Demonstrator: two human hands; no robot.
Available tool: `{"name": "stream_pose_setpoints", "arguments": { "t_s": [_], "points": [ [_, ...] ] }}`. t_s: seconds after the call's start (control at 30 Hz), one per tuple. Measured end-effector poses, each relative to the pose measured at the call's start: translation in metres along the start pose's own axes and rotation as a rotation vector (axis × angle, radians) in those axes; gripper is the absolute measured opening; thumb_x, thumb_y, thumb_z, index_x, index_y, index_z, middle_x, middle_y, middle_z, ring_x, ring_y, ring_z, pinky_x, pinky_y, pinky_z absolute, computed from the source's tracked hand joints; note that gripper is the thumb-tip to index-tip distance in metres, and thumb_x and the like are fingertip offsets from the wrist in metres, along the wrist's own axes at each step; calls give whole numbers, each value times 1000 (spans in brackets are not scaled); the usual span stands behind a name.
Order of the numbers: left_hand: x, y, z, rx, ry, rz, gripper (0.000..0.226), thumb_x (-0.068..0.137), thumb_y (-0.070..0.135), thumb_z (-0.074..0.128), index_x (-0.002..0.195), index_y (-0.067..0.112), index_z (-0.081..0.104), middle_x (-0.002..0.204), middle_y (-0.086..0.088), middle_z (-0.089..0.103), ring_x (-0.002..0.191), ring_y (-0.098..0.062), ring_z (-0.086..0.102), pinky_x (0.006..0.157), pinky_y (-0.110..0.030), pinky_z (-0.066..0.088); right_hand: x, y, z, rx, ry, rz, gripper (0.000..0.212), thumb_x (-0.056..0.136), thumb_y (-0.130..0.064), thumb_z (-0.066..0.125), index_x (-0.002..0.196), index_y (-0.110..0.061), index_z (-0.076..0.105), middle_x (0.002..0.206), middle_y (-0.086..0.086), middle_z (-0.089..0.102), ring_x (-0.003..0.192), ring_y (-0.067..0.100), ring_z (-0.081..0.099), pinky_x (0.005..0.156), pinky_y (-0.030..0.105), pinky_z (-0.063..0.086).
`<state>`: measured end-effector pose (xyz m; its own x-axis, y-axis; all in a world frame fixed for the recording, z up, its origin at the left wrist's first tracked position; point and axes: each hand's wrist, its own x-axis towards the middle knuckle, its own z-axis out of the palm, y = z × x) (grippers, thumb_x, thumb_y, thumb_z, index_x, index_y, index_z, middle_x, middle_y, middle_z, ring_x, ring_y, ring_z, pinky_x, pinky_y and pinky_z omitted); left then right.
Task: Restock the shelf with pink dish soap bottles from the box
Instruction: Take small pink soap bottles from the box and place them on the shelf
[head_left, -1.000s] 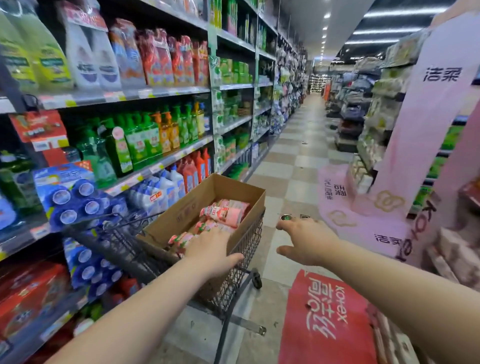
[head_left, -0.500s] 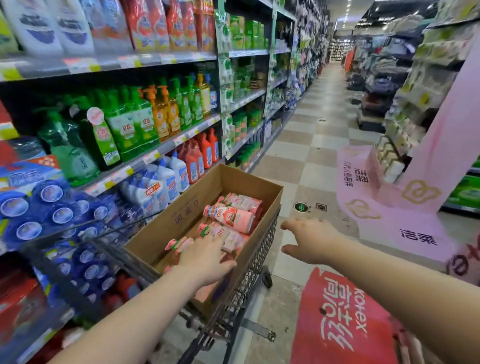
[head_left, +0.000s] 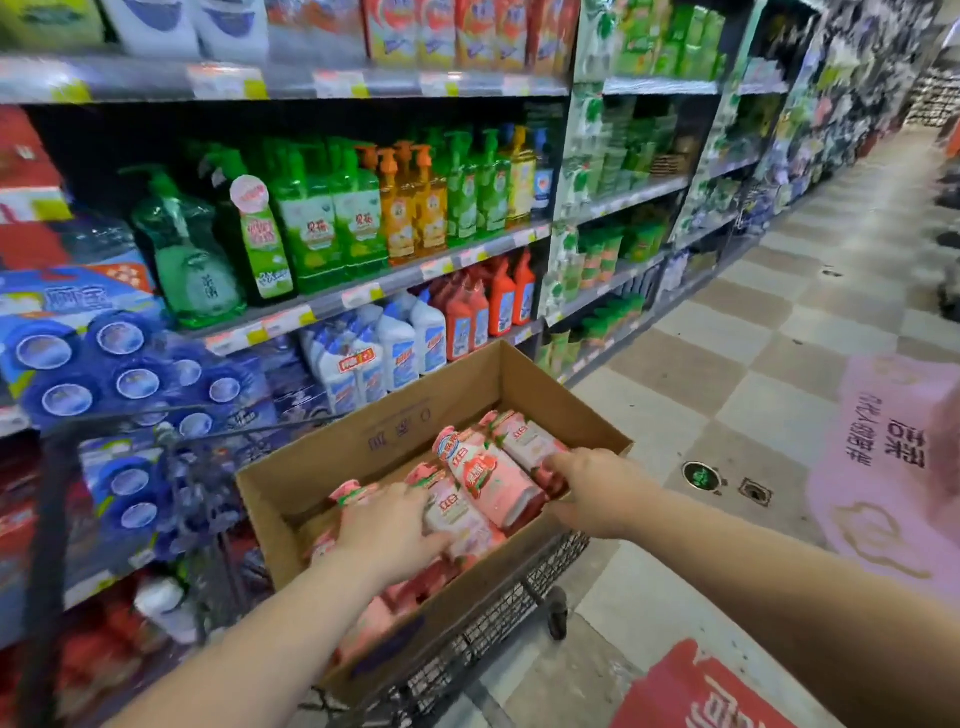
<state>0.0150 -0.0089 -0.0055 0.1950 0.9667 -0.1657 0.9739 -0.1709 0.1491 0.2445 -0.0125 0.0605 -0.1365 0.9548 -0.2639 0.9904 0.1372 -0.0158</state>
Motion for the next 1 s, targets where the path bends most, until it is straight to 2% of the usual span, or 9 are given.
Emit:
{"name": "stream_pose_setpoints", "arguments": {
  "t_s": [0.2,0.4,0.53,0.67,0.8,0.9,1.0],
  "points": [
    [4,-16,35,-48,-123,-214,60,80,64,51,124,24,48,125,-5,53,115,-26,52,85,-35,45,53,21,21,7,-82,-102,47,84,-47,54,126,-26,49,127,5,59,117,28,55,92,38,44],
    [28,-58,50,-125,-169,-363,57,77,68,53,114,25,52,116,-4,55,109,-26,56,82,-34,47,114,19,36,56,-178,-151,61,85,-47,55,140,-27,40,138,1,53,122,25,53,96,37,45],
    [53,-79,64,-158,-205,-429,55,79,61,54,122,27,50,122,-3,52,112,-25,56,86,-34,48,152,19,45,19,-290,-144,60,87,-46,55,141,-27,38,139,0,51,123,22,51,97,37,45],
    [76,-103,81,-215,-244,-488,58,82,57,53,130,24,46,134,-8,47,119,-28,53,92,-33,46,189,18,57,-10,-330,-121,60,88,-45,55,142,-26,37,140,0,50,124,23,51,97,36,45],
    [85,-118,104,-348,-280,-621,62,84,47,58,133,13,43,132,-13,51,122,-29,49,95,-31,42,216,11,75,0,-364,-131,62,88,-44,55,143,-20,34,144,5,44,127,26,48,102,39,43],
    [81,-123,122,-491,-323,-782,60,83,43,61,132,11,46,133,-14,51,124,-30,47,102,-32,38,230,3,89,39,-381,-118,68,89,-45,54,146,-21,26,149,4,35,129,28,45,104,41,40],
    [78,-121,137,-619,-337,-902,59,86,39,61,134,9,44,135,-14,49,126,-30,46,103,-31,37,246,-4,101,109,-381,-87,77,88,-45,56,149,-20,17,152,5,29,131,30,43,105,43,40]
  ]
}}
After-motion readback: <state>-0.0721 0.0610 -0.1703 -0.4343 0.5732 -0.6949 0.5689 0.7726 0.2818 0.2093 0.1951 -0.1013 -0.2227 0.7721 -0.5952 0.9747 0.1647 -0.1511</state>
